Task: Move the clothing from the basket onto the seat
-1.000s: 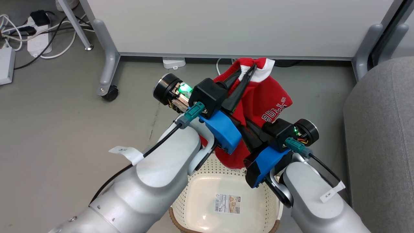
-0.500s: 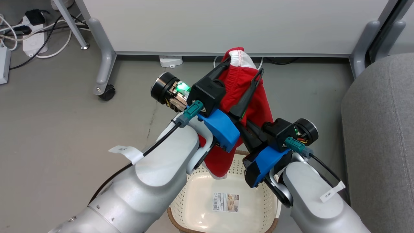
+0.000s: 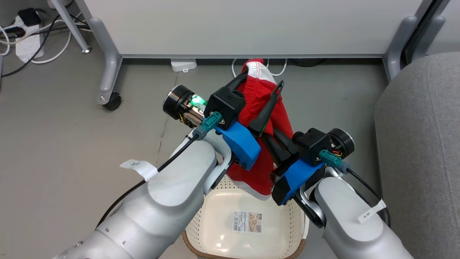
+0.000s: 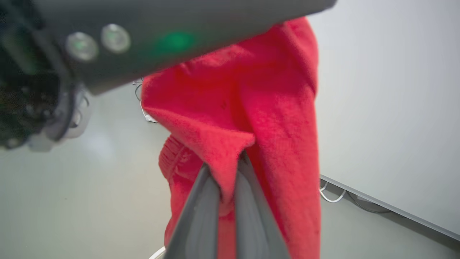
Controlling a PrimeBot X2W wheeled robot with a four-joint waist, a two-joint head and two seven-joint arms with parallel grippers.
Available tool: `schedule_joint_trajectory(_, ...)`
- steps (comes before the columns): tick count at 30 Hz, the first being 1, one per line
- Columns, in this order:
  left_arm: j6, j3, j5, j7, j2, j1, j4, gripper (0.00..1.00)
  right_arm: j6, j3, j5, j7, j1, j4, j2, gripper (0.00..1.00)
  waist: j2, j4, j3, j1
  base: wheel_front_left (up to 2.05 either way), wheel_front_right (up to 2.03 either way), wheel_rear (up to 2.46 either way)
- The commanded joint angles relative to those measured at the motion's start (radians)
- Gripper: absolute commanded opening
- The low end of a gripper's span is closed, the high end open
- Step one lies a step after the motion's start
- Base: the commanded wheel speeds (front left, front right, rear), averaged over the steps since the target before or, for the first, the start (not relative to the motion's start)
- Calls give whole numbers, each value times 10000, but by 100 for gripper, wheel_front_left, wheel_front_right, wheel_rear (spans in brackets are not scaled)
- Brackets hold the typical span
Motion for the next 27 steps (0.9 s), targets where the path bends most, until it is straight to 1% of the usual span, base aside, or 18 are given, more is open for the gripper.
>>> schedule_joint_trajectory(1, 28, 55, -10, -60, 68, -9, 47, 100, 6, -54, 80, -34, -175, -76, 9, 0, 0, -85, 35, 0, 0, 0, 0)
schedule_joint_trajectory(6, 51, 76, -68, -78, 163, 52, 151, 100, 6, -355, -72, -34, -175, -266, 6, 0, 0, -493, 182, 0, 0, 0, 0)
schedule_joint_trajectory(17, -13, -102, -94, -100, 285, 234, 257, 100, 6, -1374, -364, -35, 14, -640, 8, 0, 0, -1319, 411, 0, 0, 0, 0)
schedule_joint_trajectory(27, 102, -283, 21, -113, 475, 549, -125, 100, 6, -2353, -648, -35, 376, -1295, 7, 0, 0, -2153, 458, 0, 0, 0, 0)
